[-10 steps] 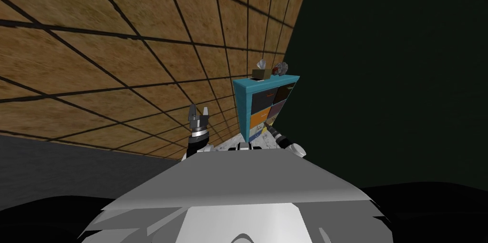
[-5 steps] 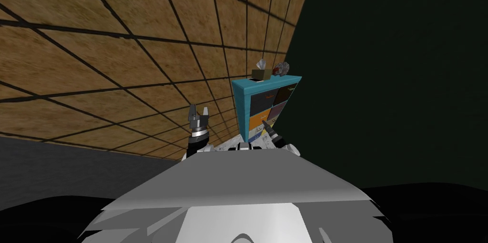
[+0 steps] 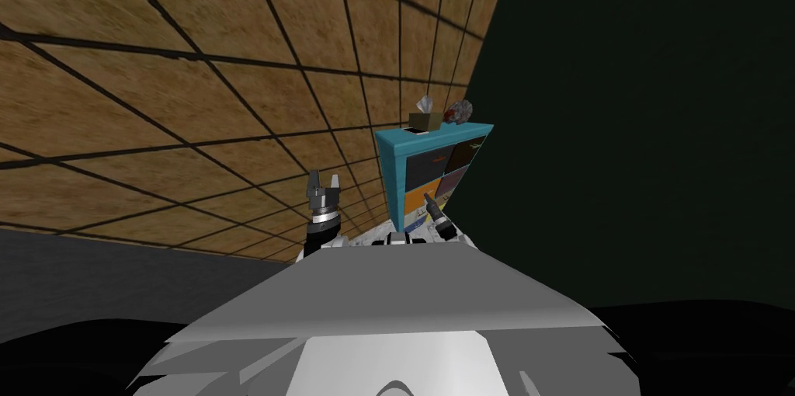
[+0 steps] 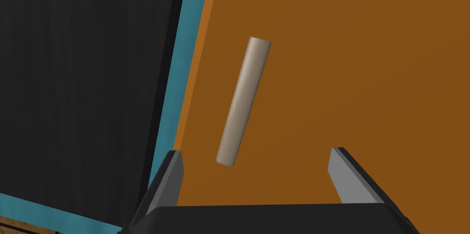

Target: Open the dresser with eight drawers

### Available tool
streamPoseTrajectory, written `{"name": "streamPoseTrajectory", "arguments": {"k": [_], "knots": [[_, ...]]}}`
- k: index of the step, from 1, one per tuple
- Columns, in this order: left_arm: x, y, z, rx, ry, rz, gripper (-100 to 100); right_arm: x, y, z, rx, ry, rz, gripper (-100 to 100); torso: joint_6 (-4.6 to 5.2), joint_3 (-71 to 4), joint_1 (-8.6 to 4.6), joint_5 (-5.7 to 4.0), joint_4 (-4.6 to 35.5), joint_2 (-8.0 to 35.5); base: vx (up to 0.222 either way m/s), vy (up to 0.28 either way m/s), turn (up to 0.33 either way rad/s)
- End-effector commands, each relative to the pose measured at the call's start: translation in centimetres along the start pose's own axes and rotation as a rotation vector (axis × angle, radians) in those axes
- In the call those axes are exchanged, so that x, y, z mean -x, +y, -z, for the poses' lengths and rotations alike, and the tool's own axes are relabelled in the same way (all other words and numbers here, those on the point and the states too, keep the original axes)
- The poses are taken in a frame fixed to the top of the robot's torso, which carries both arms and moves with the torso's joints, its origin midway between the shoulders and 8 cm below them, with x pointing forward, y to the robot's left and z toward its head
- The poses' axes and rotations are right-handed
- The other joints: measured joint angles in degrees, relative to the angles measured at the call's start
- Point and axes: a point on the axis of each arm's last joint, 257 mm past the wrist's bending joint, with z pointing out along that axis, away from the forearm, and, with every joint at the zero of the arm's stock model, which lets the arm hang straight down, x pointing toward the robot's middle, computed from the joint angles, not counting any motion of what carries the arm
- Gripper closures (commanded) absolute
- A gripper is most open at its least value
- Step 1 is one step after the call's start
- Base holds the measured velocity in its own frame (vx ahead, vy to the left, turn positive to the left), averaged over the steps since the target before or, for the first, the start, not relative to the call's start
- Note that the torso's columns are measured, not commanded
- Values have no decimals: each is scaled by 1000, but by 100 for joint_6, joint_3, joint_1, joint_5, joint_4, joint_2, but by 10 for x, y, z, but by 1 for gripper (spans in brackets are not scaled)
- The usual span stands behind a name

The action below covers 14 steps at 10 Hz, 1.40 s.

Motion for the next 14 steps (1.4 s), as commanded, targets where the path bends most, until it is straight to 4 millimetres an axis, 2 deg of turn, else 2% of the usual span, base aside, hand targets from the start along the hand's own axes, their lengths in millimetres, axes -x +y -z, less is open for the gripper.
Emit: {"name": "streamPoseTrajectory", "arguments": {"k": [1, 2, 5, 7, 11, 12, 14], "knots": [[0, 0, 0, 0, 0, 0, 0, -3, -2, -2, 0, 4, 2, -100, -2, -9, 7, 1, -3, -17, 33, 19, 18], [0, 0, 0, 0, 0, 0, 0, -4, -2, -2, 1, 5, 1, 100, 0, -8, -3, -1, -4, -11, 0, 0, 0], [0, 0, 0, 0, 0, 0, 0, -10, -5, 5, -2, 2, 1, 100, 7, 5, -54, -29, -32, -4, -150, -56, -10], [0, 0, 0, 0, 0, 0, 0, -11, -12, 2, -17, 0, 3, 100, 1, -12, -20, -16, -29, -30, -141, -42, -15], [0, 0, 0, 0, 0, 0, 0, -12, -3, 17, 9, -11, -6, 100, 1, -12, -29, -20, -32, -32, -146, -73, -16], [0, 0, 0, 0, 0, 0, 0, -25, -16, 9, -6, -4, 2, -100, 4, -19, -31, -21, -38, -44, -89, -9, 62], [0, 0, 0, 0, 0, 0, 0, -39, -23, 7, -1, 5, 6, -100, -6, -30, 16, 4, -10, -50, -23, 42, 64]]}}
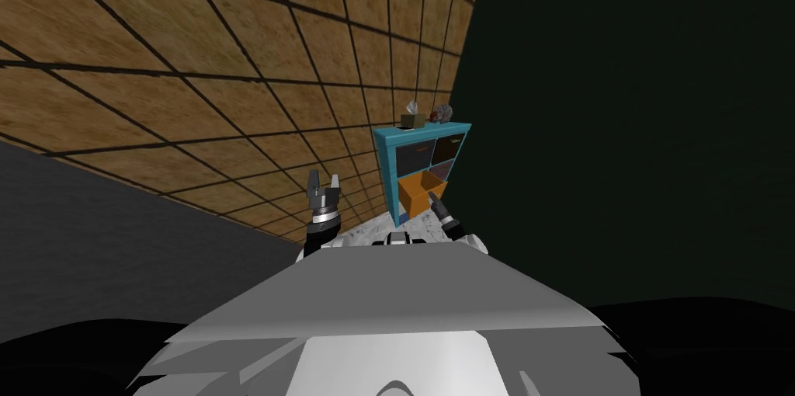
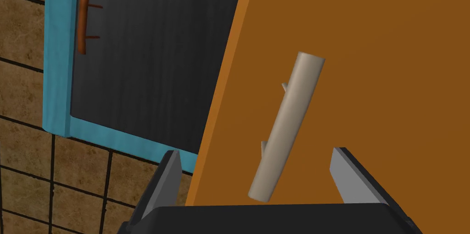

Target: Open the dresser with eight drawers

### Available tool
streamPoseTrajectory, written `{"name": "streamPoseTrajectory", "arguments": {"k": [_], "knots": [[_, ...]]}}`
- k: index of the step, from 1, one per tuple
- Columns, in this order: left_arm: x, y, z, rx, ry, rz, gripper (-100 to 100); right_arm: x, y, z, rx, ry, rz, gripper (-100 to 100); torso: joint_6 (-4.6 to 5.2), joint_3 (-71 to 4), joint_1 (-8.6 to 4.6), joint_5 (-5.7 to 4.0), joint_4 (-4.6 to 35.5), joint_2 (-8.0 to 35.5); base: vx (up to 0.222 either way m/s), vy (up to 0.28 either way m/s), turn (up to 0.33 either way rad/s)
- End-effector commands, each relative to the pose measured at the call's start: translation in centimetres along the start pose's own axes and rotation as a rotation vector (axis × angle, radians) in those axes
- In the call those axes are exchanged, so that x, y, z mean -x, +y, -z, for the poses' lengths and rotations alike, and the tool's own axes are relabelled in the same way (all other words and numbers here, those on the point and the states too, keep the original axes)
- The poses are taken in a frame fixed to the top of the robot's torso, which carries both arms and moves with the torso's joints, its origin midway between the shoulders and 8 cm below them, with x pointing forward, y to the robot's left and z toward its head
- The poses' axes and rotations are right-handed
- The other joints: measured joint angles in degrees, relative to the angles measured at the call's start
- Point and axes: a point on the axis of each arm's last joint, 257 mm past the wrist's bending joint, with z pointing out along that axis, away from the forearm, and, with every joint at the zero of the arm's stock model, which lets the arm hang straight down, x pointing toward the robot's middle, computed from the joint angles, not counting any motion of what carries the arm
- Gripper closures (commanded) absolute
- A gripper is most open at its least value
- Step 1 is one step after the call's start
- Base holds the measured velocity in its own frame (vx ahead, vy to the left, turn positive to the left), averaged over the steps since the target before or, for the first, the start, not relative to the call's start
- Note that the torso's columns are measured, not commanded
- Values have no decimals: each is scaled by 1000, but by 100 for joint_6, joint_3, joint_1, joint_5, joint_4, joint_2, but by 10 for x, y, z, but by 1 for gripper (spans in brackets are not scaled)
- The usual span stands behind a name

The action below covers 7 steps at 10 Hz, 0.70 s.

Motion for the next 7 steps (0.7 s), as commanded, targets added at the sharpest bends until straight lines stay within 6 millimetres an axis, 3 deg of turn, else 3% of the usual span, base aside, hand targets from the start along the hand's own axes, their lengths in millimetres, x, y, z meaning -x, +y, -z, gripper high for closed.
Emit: {"name": "streamPoseTrajectory", "arguments": {"k": [1, 6, 7], "knots": [[0, 0, 0, 0, 0, 0, 0, -19, -11, -4, 3, 15, 2, -100, 0, 9, 2, 2, 5, 15, -8, 50, 64], [0, 0, 0, 0, 0, 0, 0, -49, -34, -9, 5, 39, 7, -100, 5, 28, -24, -6, 10, 46, -25, 32, 51], [0, 0, 0, 0, 0, 0, 0, -45, -28, -6, 11, 34, 5, -100, 11, 30, -20, 3, 24, 54, -15, 13, 6]]}}
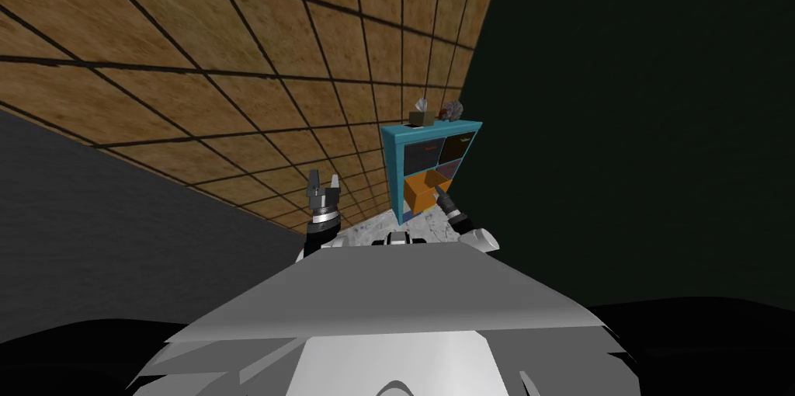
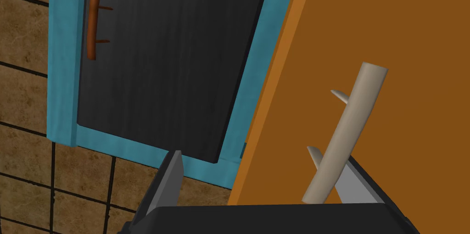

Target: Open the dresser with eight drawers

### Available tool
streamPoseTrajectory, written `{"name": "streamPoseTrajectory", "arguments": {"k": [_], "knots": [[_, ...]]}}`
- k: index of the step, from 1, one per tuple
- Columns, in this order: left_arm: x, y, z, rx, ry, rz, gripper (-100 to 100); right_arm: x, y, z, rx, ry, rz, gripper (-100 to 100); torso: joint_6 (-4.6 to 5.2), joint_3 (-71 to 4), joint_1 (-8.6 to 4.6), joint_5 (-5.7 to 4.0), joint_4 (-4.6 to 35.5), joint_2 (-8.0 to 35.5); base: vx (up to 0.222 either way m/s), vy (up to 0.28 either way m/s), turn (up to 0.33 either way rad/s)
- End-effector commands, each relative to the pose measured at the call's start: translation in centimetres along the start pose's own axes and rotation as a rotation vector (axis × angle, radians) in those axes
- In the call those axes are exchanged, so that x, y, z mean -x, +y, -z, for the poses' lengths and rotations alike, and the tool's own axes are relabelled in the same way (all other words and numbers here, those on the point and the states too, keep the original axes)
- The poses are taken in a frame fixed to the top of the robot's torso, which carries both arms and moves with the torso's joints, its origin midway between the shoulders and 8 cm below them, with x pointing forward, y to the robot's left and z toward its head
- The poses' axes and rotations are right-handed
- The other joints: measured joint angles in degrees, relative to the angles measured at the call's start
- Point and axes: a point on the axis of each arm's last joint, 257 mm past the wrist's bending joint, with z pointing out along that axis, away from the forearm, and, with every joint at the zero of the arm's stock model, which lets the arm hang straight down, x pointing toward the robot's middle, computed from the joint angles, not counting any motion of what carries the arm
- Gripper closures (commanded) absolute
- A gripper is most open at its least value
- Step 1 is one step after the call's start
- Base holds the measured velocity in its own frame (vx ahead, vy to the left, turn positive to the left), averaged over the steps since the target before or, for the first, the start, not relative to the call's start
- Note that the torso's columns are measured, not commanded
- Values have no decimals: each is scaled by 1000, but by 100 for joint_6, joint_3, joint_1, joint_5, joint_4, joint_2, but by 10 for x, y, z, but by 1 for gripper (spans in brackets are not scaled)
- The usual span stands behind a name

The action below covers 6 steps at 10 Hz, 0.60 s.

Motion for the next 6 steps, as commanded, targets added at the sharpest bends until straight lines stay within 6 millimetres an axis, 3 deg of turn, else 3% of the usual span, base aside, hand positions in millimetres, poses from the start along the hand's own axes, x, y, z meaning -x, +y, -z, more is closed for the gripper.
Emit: {"name": "streamPoseTrajectory", "arguments": {"k": [1, 6], "knots": [[0, 0, 0, 0, 0, 0, 0, -1, 0, 0, 2, 2, -2, 0, -3, 1, -1, -4, -5, -2, 0, 0, 0], [0, 0, 0, 0, 0, 0, 0, -1, 1, 1, 4, 2, -3, 0, -5, -4, -1, -9, -15, -11, 0, 0, 0]]}}
